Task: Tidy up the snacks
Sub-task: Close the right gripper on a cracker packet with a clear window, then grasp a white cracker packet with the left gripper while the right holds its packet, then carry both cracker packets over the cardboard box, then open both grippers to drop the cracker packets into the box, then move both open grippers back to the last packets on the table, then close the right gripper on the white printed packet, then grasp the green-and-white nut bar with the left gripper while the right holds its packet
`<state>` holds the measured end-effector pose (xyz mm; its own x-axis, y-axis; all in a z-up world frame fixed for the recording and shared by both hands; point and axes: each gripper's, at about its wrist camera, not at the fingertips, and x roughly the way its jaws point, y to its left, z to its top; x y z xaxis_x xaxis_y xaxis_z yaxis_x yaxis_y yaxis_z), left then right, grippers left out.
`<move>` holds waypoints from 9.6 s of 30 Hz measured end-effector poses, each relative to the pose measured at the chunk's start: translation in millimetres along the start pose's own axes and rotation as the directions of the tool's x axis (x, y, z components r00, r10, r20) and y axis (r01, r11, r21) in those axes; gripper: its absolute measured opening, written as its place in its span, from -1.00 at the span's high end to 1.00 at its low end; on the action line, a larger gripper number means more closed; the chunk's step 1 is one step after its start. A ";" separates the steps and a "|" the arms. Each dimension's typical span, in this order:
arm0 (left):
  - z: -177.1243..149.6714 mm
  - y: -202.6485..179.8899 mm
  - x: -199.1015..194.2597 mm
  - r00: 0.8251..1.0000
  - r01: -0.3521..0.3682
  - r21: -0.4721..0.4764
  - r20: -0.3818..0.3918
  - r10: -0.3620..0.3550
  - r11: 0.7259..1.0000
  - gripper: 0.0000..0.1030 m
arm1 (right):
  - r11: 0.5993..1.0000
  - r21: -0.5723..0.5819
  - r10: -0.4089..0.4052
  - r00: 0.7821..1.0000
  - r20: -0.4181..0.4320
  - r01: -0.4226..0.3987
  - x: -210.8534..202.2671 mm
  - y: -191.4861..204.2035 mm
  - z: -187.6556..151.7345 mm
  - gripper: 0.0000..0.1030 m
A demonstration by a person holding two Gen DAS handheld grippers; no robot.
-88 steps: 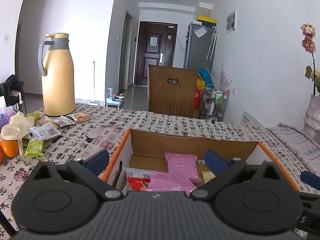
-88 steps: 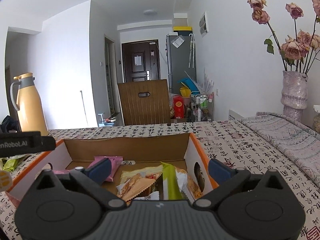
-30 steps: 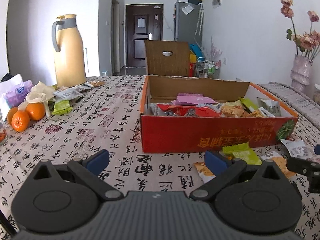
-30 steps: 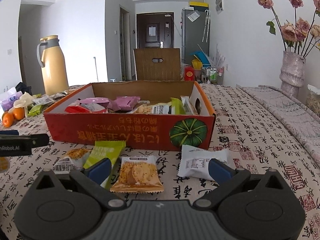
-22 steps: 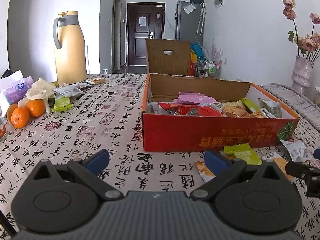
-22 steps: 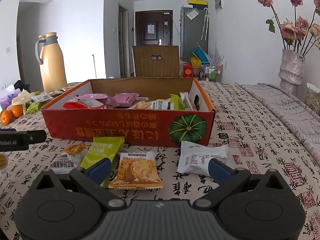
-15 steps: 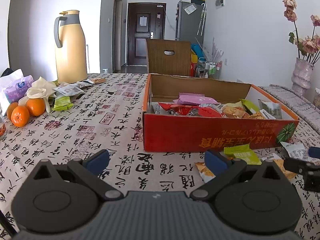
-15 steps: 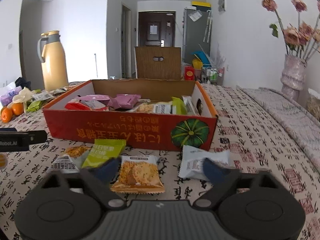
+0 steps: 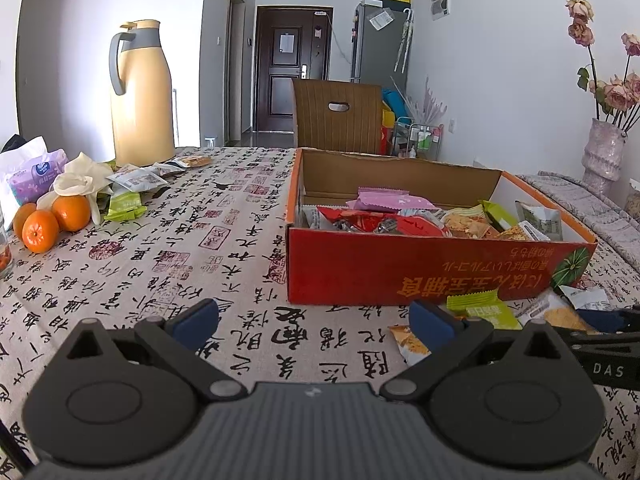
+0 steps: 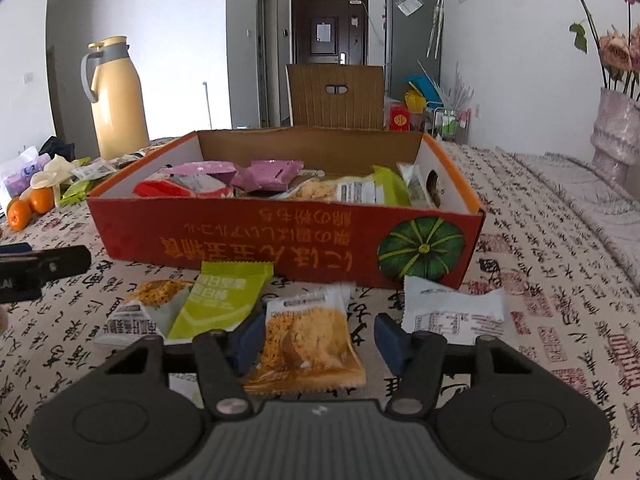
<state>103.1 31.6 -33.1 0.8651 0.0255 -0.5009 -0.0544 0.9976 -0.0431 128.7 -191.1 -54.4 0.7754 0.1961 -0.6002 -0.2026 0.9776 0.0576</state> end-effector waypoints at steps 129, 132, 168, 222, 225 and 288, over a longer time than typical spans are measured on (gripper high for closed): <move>118.7 -81.4 40.0 0.990 -0.019 0.031 0.141 0.014 0.999 0.16 | 0.992 -0.001 -0.116 0.929 0.351 0.125 21.4 -7.9 101.2 0.22; 113.7 -75.9 54.9 0.992 -0.038 0.014 0.124 0.036 0.999 0.16 | 0.992 0.010 -0.123 0.931 0.345 0.127 31.4 -10.6 98.1 0.22; 112.0 -44.9 39.3 0.990 -0.001 -0.114 0.143 0.017 0.993 -1.00 | 0.993 0.111 -0.074 0.954 0.292 0.043 20.8 -42.3 93.1 -1.00; 0.3 10.4 7.3 0.999 -0.003 -0.050 -0.033 0.001 0.999 -1.00 | 0.987 0.083 -0.131 0.988 -0.087 0.138 34.8 -75.2 7.6 -1.00; -0.1 11.5 8.2 0.999 -0.006 -0.056 -0.037 0.004 0.998 -1.00 | 0.987 0.082 -0.133 0.987 -0.087 0.140 35.2 -74.4 7.5 -1.00; -9.3 -140.4 29.3 0.953 0.049 0.137 -0.303 -0.005 0.989 -0.42 | 0.991 0.131 -0.024 0.984 0.179 0.000 -53.3 -98.6 -33.2 -0.07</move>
<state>131.4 -108.3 -49.8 0.6739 -0.0005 -0.7388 0.0571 0.9970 0.0514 87.6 -300.5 -54.6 0.8744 0.1834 -0.4491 -0.1223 0.9792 0.1618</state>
